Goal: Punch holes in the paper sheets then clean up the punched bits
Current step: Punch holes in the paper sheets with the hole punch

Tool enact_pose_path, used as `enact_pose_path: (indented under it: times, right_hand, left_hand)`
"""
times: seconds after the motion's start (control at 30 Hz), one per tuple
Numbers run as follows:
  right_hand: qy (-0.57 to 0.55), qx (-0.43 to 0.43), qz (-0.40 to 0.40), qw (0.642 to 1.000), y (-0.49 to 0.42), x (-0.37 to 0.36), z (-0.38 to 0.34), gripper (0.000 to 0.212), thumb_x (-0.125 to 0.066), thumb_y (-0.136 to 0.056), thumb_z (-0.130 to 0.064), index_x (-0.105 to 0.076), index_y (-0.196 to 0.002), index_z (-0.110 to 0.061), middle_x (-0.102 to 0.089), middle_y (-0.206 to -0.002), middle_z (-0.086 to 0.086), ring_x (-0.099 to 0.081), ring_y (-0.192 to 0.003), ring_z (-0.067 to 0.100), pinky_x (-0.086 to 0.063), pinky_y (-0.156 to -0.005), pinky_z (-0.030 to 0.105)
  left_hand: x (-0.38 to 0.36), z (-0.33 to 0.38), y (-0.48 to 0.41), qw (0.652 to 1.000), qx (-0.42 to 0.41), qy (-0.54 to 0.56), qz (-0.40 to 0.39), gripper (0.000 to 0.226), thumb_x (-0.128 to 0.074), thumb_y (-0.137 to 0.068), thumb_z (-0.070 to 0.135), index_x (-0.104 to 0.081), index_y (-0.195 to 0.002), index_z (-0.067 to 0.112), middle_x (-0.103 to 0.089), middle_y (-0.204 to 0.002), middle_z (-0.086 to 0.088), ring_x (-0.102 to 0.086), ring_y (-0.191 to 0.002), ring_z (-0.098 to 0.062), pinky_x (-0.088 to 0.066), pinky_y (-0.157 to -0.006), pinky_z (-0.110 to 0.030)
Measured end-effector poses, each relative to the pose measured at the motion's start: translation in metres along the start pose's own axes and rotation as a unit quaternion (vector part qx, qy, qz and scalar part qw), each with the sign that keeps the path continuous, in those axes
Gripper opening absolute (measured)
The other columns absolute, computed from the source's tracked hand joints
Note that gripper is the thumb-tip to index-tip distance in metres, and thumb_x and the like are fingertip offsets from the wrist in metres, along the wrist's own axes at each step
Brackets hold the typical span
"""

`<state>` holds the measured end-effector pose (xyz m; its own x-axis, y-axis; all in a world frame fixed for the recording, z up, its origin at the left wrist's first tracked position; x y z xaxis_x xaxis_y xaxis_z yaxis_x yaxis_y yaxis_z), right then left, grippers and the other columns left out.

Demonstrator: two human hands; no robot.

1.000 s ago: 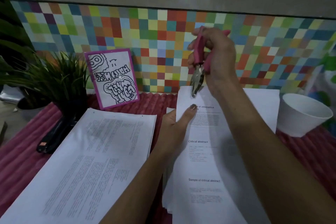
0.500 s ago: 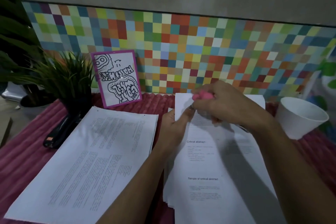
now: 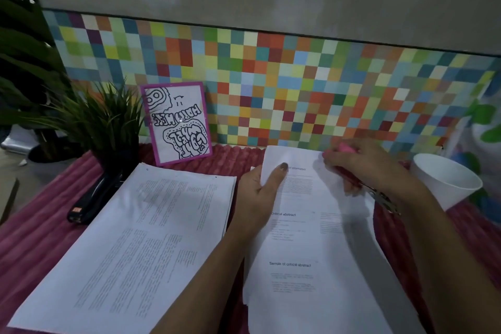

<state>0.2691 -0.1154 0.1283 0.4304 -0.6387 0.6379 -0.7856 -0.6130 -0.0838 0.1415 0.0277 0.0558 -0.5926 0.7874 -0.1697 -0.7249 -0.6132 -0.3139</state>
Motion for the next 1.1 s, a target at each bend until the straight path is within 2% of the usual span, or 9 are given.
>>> enact_pose_path:
  times: [0.13,0.2,0.3,0.37,0.47,0.6,0.73,0.9,1.1]
  right_hand:
    - [0.026,-0.014,0.066,0.997,0.002,0.034,0.004,0.021,-0.064,-0.089,-0.025,-0.067,-0.099,-0.006,-0.066,-0.073,0.021,-0.062,-0.054,0.026,-0.051,-0.053,0.033]
    - [-0.092,0.034,0.16,0.982,0.007,0.058,-0.012,0.026,-0.062,-0.09,-0.029,-0.068,-0.1,-0.006,-0.063,-0.069,0.015,-0.059,-0.052,0.019,-0.049,-0.055,0.033]
    - [-0.41,0.117,0.186,0.885,0.012,0.056,-0.05,0.026,-0.055,-0.091,-0.025,-0.066,-0.106,-0.007,-0.064,-0.076,0.008,-0.06,-0.061,0.019,-0.053,-0.06,0.032]
    - [-0.481,0.175,0.17,0.842,0.007,0.039,-0.075,0.021,-0.051,-0.095,-0.018,-0.062,-0.108,-0.006,-0.063,-0.075,0.007,-0.061,-0.058,0.022,-0.054,-0.058,0.032]
    - [-0.472,0.216,0.177,0.836,0.002,0.01,-0.096,0.015,-0.05,-0.095,-0.013,-0.06,-0.103,-0.005,-0.061,-0.072,0.009,-0.062,-0.053,0.023,-0.054,-0.056,0.034]
    - [-0.48,0.242,0.184,0.823,-0.004,-0.005,-0.095,0.017,-0.048,-0.093,-0.01,-0.058,-0.103,-0.002,-0.06,-0.072,0.012,-0.061,-0.051,0.025,-0.055,-0.056,0.035]
    - [-0.485,0.263,0.187,0.813,-0.008,-0.003,-0.096,0.02,-0.047,-0.086,-0.009,-0.058,-0.101,-0.002,-0.059,-0.071,0.013,-0.062,-0.05,0.025,-0.055,-0.058,0.035]
    - [-0.478,0.261,0.167,0.822,-0.017,-0.005,-0.101,0.027,-0.044,-0.086,-0.007,-0.058,-0.106,0.006,-0.059,-0.07,0.011,-0.06,-0.048,0.024,-0.053,-0.053,0.032]
    - [-0.477,0.228,0.115,0.841,-0.029,-0.02,-0.103,0.024,-0.045,-0.082,-0.011,-0.06,-0.097,0.0,-0.057,-0.068,0.015,-0.057,-0.044,0.024,-0.051,-0.05,0.034]
  left_hand:
    - [-0.004,-0.003,0.001,1.0,0.005,0.001,-0.018,0.019,-0.055,-0.097,0.019,-0.07,-0.107,0.013,-0.076,-0.102,0.0,-0.072,-0.097,-0.014,-0.059,-0.078,-0.027]
    - [-0.004,-0.005,0.002,1.0,0.01,0.0,-0.018,0.018,-0.056,-0.097,0.018,-0.07,-0.106,0.012,-0.075,-0.101,0.003,-0.072,-0.096,-0.011,-0.057,-0.074,-0.021]
    - [-0.007,-0.007,0.002,1.0,0.012,0.008,-0.017,0.016,-0.057,-0.097,0.017,-0.071,-0.104,0.012,-0.076,-0.096,0.006,-0.072,-0.094,-0.009,-0.056,-0.072,-0.018]
    - [-0.007,-0.008,0.002,1.0,0.004,-0.004,-0.008,0.018,-0.058,-0.096,0.019,-0.072,-0.1,0.01,-0.077,-0.094,0.0,-0.073,-0.091,-0.014,-0.057,-0.073,-0.023]
    - [-0.007,-0.006,0.003,0.999,-0.015,-0.029,-0.001,0.022,-0.059,-0.096,0.021,-0.072,-0.096,0.004,-0.075,-0.091,-0.011,-0.072,-0.085,-0.025,-0.058,-0.074,-0.033]
    - [-0.007,-0.005,0.003,1.0,-0.018,-0.02,0.004,0.015,-0.059,-0.096,0.018,-0.072,-0.099,0.012,-0.076,-0.091,0.0,-0.073,-0.087,-0.013,-0.057,-0.072,-0.022]
    - [-0.007,-0.008,0.001,1.0,-0.012,-0.011,-0.003,0.019,-0.059,-0.096,0.019,-0.073,-0.103,0.008,-0.077,-0.095,-0.002,-0.073,-0.089,-0.016,-0.059,-0.076,-0.027]
    - [-0.008,-0.009,0.002,1.0,-0.007,-0.021,-0.013,0.023,-0.058,-0.097,0.022,-0.072,-0.102,0.003,-0.076,-0.094,-0.008,-0.073,-0.088,-0.023,-0.06,-0.078,-0.037]
    - [-0.006,-0.007,0.001,0.999,-0.018,-0.03,-0.007,0.028,-0.058,-0.097,0.022,-0.07,-0.096,-0.004,-0.073,-0.091,-0.019,-0.069,-0.086,-0.035,-0.057,-0.077,-0.043]
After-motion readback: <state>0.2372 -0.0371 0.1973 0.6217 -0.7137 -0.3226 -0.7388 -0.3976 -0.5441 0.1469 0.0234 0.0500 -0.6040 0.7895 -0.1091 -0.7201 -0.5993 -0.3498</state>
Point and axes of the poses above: each hand's wrist, its own y-axis away from the middle knuckle, its own x-axis out of the back of the hand, z = x × y, the point moved 10 cm from there along -y, towards the middle knuckle
